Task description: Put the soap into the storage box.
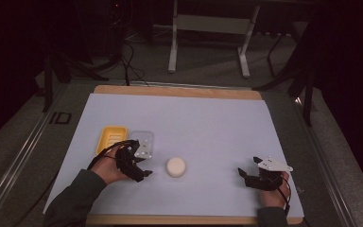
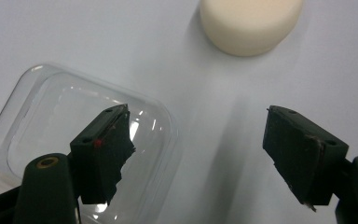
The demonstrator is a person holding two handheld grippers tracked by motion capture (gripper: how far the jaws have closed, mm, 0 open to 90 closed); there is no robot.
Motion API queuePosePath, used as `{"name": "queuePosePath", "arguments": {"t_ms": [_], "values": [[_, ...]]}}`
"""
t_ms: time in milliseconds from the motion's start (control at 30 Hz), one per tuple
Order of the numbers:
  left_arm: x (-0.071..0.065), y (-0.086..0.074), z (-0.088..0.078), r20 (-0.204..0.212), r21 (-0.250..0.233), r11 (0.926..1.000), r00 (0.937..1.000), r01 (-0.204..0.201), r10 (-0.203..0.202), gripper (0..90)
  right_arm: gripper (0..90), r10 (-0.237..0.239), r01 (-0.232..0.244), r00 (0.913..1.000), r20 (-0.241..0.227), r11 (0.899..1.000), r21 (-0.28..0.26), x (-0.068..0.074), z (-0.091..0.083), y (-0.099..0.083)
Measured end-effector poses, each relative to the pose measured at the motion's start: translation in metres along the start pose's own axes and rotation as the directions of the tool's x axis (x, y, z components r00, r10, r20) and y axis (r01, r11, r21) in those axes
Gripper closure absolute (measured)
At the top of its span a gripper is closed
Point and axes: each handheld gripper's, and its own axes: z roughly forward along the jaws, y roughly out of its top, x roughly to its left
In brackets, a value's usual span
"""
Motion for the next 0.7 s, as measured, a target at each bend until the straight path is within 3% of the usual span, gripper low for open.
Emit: {"name": "queuePosePath", "arguments": {"t_ms": [700], "values": [[0.000, 0.023, 0.011, 0.022, 0.005, 0.9994, 0.9992, -0.033, 0.033, 21.2, 20.6, 0.000, 0.000, 1.0000, -0.001, 1.000, 0.000, 0.000, 0.000, 0.000]]}}
